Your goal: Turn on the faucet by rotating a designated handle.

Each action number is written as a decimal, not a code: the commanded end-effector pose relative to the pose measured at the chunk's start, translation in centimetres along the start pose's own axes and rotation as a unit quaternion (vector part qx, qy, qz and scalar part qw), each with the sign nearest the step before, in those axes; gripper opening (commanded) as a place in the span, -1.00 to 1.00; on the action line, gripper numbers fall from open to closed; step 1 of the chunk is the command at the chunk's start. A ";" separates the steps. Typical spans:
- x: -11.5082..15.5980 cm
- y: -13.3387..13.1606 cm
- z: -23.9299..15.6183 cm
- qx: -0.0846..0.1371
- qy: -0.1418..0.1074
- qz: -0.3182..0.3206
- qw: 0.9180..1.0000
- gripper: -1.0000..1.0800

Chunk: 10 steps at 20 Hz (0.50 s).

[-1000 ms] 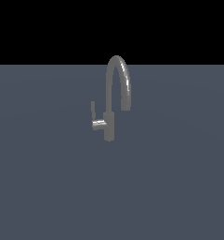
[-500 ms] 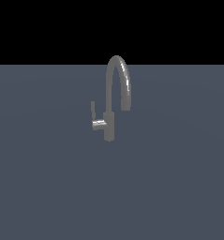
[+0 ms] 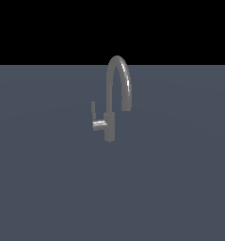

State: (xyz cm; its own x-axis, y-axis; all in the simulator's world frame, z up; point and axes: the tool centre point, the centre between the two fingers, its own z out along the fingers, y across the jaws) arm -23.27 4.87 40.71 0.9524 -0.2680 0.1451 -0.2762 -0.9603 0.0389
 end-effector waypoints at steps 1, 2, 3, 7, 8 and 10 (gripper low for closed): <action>0.0 -0.9 1.2 -0.006 0.014 0.023 1.000 -1.00; 0.0 -1.2 1.7 -0.009 0.020 0.032 0.999 -1.00; 0.0 -1.5 2.2 -0.011 0.025 0.040 0.999 -1.00; 0.3 -2.8 4.1 -0.020 0.045 0.074 0.996 -1.00; 0.4 -3.1 4.5 -0.022 0.050 0.082 0.995 -1.00; 0.6 -3.7 5.4 -0.027 0.060 0.097 0.993 -1.00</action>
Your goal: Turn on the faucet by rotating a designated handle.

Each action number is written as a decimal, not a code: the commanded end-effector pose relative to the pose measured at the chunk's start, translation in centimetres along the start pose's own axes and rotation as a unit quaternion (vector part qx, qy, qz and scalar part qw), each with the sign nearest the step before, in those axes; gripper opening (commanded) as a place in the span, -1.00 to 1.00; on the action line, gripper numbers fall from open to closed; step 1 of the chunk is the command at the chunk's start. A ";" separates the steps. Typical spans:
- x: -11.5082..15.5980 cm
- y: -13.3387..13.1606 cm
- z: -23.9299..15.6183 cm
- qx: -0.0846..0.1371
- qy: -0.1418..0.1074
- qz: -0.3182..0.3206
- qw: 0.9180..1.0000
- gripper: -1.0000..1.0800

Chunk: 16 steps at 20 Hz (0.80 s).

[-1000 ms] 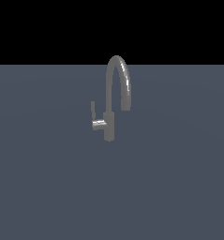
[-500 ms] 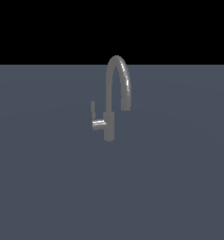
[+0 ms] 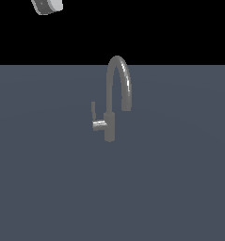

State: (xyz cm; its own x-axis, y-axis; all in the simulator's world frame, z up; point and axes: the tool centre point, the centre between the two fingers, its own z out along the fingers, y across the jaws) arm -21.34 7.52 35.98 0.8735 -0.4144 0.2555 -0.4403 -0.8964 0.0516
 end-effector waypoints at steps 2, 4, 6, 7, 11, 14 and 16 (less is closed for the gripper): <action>0.0 -1.1 1.5 -0.007 0.017 0.028 0.999 -1.00; 0.1 -1.8 2.4 -0.011 0.026 0.043 0.999 -1.00; 0.2 -2.3 3.2 -0.015 0.035 0.058 0.998 -1.00; 0.2 -2.6 3.6 -0.017 0.039 0.065 0.997 -1.00; 0.5 -3.7 5.2 -0.024 0.056 0.092 0.994 -1.00; 0.8 -4.5 6.3 -0.029 0.067 0.112 0.991 -1.00; 1.0 -4.9 7.0 -0.032 0.075 0.124 0.989 -1.00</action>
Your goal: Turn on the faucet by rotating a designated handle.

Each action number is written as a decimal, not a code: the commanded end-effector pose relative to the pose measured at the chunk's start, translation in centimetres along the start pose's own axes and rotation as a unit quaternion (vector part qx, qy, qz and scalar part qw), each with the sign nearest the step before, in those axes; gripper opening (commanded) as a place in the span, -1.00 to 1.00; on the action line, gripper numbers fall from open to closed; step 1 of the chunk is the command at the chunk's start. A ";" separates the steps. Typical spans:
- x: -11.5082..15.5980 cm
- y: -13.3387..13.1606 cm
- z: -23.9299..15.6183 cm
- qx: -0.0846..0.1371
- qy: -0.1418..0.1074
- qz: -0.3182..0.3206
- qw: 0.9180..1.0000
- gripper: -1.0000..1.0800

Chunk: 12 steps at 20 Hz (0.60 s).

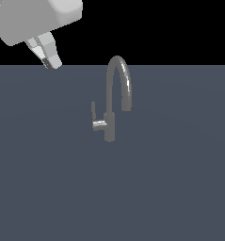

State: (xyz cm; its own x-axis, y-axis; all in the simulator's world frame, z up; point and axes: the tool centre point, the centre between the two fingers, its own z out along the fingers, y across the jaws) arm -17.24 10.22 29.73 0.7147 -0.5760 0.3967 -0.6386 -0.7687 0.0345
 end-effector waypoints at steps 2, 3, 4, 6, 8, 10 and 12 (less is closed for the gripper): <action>0.0 -1.0 1.2 -0.005 0.013 0.022 1.000 -1.00; 0.0 -1.2 1.6 -0.007 0.016 0.028 0.999 -1.00; 0.1 -1.4 1.9 -0.008 0.020 0.034 0.999 -1.00; 0.1 -1.9 2.5 -0.011 0.027 0.046 0.999 -1.00; 0.2 -2.4 3.2 -0.015 0.033 0.057 0.998 -1.00; 0.3 -2.8 3.8 -0.018 0.040 0.068 0.997 -1.00; 0.5 -3.2 4.4 -0.021 0.046 0.079 0.996 -1.00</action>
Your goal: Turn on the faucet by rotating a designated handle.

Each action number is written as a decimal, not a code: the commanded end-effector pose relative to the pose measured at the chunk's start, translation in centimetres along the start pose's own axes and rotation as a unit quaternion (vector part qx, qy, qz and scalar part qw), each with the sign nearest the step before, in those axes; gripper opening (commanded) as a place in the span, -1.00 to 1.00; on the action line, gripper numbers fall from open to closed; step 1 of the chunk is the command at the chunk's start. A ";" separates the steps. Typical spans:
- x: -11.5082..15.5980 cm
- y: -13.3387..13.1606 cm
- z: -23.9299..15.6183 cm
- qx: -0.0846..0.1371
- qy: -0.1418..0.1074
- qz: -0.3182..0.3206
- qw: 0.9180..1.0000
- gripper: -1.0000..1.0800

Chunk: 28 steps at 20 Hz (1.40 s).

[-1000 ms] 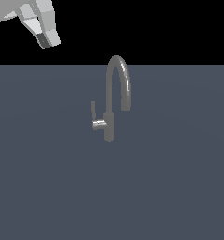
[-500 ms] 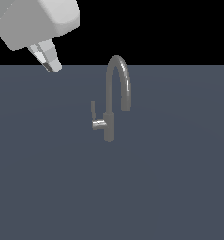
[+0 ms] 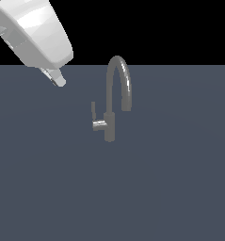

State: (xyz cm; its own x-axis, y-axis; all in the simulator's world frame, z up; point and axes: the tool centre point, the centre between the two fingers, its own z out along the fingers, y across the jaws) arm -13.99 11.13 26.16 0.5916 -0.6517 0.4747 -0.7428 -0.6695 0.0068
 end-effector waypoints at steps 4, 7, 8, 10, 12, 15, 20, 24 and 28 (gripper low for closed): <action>0.1 -1.2 1.6 -0.008 0.017 0.029 0.999 -1.00; 0.2 -1.8 2.4 -0.012 0.025 0.043 0.999 -1.00; 0.2 -1.9 2.6 -0.013 0.028 0.048 0.998 -1.00; 0.3 -2.3 3.1 -0.016 0.033 0.056 0.998 -1.00; 0.4 -2.6 3.6 -0.018 0.038 0.064 0.997 -1.00; 0.6 -3.0 4.2 -0.022 0.045 0.076 0.996 -1.00; 0.9 -3.7 5.3 -0.028 0.057 0.095 0.993 -1.00; 1.1 -4.2 6.3 -0.034 0.066 0.110 0.991 -1.00; 1.5 -4.8 7.3 -0.040 0.076 0.127 0.988 -1.00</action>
State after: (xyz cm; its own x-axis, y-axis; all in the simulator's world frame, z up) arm -7.66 10.83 20.72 0.3469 -0.7276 0.5919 -0.8816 -0.4683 -0.0590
